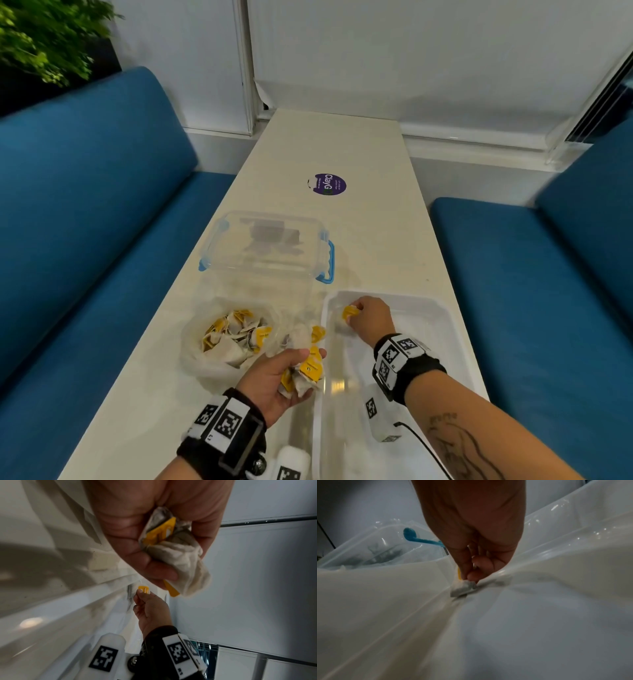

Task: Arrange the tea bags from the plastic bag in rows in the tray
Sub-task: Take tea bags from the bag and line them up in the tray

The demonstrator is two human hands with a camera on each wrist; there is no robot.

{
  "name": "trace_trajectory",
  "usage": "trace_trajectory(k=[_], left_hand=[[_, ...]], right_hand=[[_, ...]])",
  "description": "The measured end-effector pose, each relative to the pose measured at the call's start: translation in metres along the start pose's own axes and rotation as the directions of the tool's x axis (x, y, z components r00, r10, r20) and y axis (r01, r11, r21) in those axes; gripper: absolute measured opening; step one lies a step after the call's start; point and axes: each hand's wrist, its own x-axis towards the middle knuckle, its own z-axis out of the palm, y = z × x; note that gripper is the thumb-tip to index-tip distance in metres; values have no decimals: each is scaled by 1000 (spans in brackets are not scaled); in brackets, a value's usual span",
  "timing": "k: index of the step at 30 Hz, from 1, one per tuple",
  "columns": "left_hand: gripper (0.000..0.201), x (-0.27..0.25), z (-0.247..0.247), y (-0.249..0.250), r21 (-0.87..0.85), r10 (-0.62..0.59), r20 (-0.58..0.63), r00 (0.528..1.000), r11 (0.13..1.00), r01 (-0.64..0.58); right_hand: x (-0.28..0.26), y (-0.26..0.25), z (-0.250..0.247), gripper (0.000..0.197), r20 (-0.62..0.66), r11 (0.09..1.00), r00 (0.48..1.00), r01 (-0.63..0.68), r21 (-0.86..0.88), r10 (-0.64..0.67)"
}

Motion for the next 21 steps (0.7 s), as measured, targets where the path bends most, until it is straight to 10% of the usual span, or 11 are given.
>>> trace_trajectory(k=[17, 21], left_hand=[[37, 6, -1, 4, 25, 3, 39, 999, 1000, -4], [33, 5, 3, 8, 42, -17, 63, 998, 999, 15]], right_hand=[[-15, -1, -9, 26, -224, 926, 974, 65, 372, 22], [-44, -22, -49, 23, 129, 882, 970, 126, 454, -205]])
